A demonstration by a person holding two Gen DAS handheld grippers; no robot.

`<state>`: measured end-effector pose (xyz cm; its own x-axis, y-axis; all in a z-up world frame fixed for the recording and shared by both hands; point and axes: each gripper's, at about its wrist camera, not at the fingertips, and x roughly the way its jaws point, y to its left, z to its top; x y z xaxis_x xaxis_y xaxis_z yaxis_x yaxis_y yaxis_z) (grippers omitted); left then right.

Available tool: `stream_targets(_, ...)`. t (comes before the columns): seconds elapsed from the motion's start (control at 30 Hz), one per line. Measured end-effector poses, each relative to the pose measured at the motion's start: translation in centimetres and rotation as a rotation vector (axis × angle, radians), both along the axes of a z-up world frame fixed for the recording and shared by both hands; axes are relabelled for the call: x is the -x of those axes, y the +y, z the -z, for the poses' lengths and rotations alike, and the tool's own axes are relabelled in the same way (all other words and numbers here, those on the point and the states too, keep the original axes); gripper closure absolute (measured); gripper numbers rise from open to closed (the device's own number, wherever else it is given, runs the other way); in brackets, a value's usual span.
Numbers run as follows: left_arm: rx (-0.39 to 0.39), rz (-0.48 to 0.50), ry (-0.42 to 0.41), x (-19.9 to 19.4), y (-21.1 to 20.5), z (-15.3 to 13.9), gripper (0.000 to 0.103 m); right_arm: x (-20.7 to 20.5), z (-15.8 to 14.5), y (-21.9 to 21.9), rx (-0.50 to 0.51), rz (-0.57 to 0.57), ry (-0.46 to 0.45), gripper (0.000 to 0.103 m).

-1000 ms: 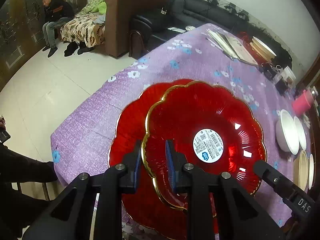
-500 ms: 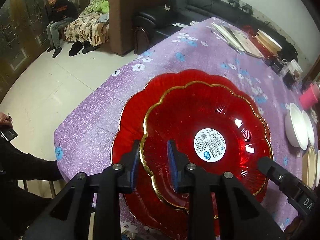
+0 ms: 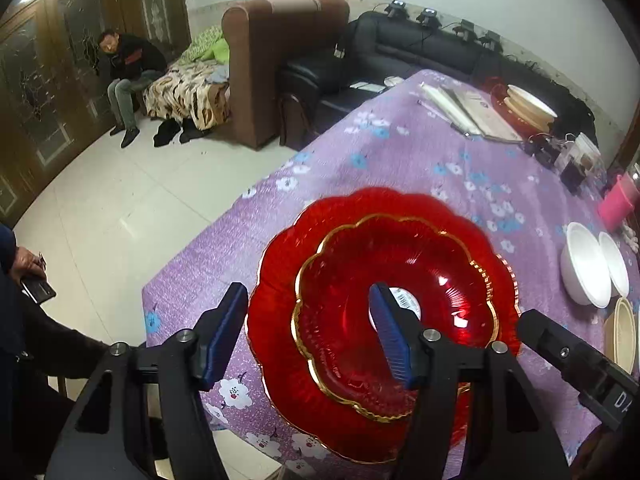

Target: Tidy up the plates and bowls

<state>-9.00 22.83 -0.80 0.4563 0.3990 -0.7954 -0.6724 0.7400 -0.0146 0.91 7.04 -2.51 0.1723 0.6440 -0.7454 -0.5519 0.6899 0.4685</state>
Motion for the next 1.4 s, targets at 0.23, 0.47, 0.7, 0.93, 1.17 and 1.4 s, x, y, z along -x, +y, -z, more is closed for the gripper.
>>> stream_targets(0.23, -0.029, 0.031, -0.007, -1.1, -1.7, -0.9, 0.034, -0.4, -0.9, -2.4, -0.082, 0.044, 0.015, 0.029)
stream_targets(0.47, -0.039, 0.085, -0.036, -2.9, -3.9, -2.1, 0.025, -1.3, -1.3, -5.4, -0.122, 0.114, 0.003, 0.014)
stream_targets(0.7, 0.057, 0.27, -0.097, -6.3, -7.6, -2.9, 0.021, -2.3, -1.9, -10.8, -0.103, 0.237, -0.056, 0.007)
stream_targets(0.93, 0.116, 0.383, -0.101, -11.2, -11.6, -2.9, 0.022, -5.3, -1.7, -17.7, -0.153, 0.393, 0.003, 0.007)
stream_targets(1.17, 0.194, 0.451, -0.077, -15.9, -14.7, -1.5, 0.022, -7.7, -3.1, -22.7, -0.23, 0.47, 0.041, 0.006)
stream_targets(1.4, 0.28, 0.434, -0.077, -19.9, -15.8, 0.0, 0.022, -11.6, -3.2, -23.2, -0.269, 0.454, 0.122, 0.007)
